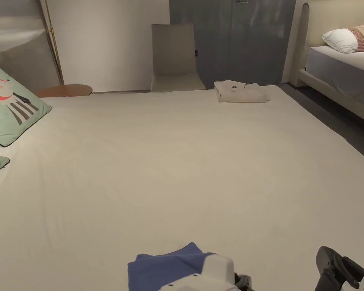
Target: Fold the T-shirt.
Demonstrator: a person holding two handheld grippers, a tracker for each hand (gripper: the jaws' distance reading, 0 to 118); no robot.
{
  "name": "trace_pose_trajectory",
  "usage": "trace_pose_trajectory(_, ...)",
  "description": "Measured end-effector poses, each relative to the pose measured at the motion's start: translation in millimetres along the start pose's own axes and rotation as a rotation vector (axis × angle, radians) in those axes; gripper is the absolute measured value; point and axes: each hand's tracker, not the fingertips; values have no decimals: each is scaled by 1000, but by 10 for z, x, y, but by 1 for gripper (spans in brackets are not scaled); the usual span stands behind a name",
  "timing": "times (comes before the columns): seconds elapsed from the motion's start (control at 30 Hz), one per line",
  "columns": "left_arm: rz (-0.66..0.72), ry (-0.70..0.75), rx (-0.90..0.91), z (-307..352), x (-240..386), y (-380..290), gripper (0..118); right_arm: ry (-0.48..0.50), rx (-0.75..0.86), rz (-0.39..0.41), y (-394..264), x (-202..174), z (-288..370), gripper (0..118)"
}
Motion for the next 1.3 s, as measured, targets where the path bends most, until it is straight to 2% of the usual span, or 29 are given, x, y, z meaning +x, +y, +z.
trace_pose_trajectory(0.17, 73, 95, 207, 752, -479, 269, 0, 65, -37, 31, -32, -250, -221, 1)
trace_pose_trajectory(0.4, 215, 328, 369, 1558, -1145, 130, 0, 210, -213, 140, -459, -808, -730, 1)
trace_pose_trajectory(0.57, 341, 383, 375, 1775, -1447, -112, 0, 255, -406, 233, -854, -994, -1123, 1)
trace_pose_trajectory(0.63, 357, 385, 357, 1774, -1494, -193, 0, 239, -471, 266, -997, -1013, -1219, 1)
trace_pose_trajectory(0.73, 380, 372, 315, 1710, -1549, -304, 0, 234, -458, 303, -1058, -1024, -1262, 0)
trace_pose_trajectory(0.8, 423, 325, 289, 1658, -1600, -342, 1, 230, -506, 330, -964, -1066, -1319, 0)
trace_pose_trajectory(0.83, 452, 270, 275, 1618, -1658, -342, 7, 236, -533, 340, -935, -1074, -1356, 0)
trace_pose_trajectory(0.9, 510, 132, 197, 1502, -1823, -301, 44, 249, -590, 353, -871, -1083, -1458, 0)
trace_pose_trajectory(0.93, 538, 58, 128, 1443, -1908, -274, 54, 256, -613, 347, -841, -1079, -1504, 0)
trace_pose_trajectory(0.97, 559, -33, 60, 1363, -2002, -250, 54, 265, -635, 343, -829, -1067, -1541, 0)
trace_pose_trajectory(1.0, 579, -121, 26, 1289, -2071, -252, 91, 270, -636, 334, -815, -1049, -1570, 0)
trace_pose_trajectory(1.03, 614, -205, -5, 1210, -2139, -255, 110, 278, -650, 323, -807, -1031, -1598, 0)
trace_pose_trajectory(1.1, 684, -314, -64, 1083, -2318, -271, 110, 291, -657, 304, -812, -984, -1607, 0)
trace_pose_trajectory(1.2, 734, -280, -133, 872, -2397, -289, 110, 307, -657, 275, -815, -925, -1608, 0)
trace_pose_trajectory(1.3, 752, -378, -116, 740, -2403, -291, 106, 320, -655, 225, -831, -873, -1603, 0)
